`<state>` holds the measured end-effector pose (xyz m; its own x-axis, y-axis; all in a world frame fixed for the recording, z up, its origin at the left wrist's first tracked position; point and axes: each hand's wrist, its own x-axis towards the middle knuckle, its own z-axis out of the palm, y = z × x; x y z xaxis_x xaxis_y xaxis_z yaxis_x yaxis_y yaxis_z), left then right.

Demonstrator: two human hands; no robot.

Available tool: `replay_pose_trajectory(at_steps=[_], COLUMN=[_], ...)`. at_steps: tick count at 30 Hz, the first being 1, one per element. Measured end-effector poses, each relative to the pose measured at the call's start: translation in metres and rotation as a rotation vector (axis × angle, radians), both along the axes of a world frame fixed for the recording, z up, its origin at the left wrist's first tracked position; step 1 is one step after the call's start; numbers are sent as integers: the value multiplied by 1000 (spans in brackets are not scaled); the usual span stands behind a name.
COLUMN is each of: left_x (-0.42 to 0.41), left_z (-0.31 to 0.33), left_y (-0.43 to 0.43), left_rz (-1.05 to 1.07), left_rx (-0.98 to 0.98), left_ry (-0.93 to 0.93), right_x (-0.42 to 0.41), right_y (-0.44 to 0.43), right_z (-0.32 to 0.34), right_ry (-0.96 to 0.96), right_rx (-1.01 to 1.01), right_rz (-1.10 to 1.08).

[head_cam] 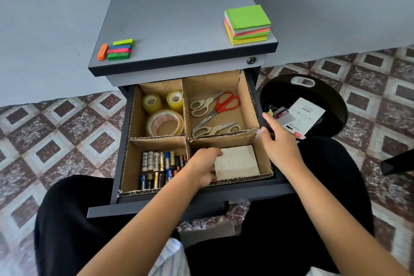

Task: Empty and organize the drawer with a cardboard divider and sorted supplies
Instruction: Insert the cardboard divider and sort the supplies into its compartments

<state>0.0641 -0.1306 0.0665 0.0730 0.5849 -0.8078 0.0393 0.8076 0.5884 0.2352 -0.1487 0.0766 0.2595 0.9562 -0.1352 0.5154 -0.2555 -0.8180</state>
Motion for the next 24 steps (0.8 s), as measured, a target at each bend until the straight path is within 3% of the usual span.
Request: replay_pose_trajectory(at_steps=[6, 10, 12, 20, 24], left_x=[0, 2, 2, 16, 34], left_z=[7, 24, 45, 133, 161], left_y=[-2, -2, 5, 98, 153], left_rz=[-67, -376, -446, -151, -36], left_rx=[66, 397, 547, 888, 845], left_ry=[35, 309, 349, 298, 226], right_x=[-1, 1, 2, 20, 27], right_y=[0, 6, 14, 90, 140], right_z=[4, 17, 32, 125, 156], right_ry=[1, -27, -18, -114, -219], right_rx=[-10, 16, 74, 360, 291], right_rz=[8, 17, 6, -71, -73])
